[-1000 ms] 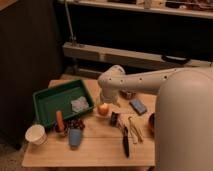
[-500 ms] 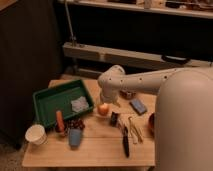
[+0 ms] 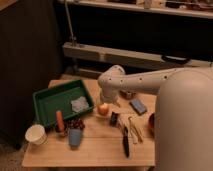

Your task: Place towel in table surface

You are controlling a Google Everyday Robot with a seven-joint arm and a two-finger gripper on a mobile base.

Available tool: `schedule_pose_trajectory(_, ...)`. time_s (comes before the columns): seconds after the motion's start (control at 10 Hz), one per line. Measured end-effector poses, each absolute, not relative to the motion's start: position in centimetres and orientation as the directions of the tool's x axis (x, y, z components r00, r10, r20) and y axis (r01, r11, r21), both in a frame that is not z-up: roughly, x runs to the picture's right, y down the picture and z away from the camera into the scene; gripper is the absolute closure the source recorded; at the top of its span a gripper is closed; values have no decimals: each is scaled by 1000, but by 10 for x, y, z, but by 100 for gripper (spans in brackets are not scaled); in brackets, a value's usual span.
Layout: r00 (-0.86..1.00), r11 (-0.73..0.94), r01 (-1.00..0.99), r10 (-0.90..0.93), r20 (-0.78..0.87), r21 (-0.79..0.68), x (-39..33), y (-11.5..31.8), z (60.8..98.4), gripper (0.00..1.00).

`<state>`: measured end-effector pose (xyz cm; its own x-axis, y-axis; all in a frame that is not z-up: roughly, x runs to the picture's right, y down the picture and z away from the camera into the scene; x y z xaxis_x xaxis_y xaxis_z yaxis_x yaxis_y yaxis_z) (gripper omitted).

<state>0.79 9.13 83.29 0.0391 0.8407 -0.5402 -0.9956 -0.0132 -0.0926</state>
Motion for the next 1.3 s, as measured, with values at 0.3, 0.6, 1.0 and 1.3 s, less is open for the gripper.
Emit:
schedule_pose_trajectory(0.3,39,-13,-996,841,-540,-93,8,91,833,20)
schedule_pose_trajectory(0.6,43,-9,-995,842,-538,-95,6,91,832,20)
schedule_pose_trajectory(1.0,174,82,-977,834,-523,-195,-36,69,826,20)
schedule_pose_trajectory(1.3,336,193,-930,788,-516,-312,-121,37,801,20)
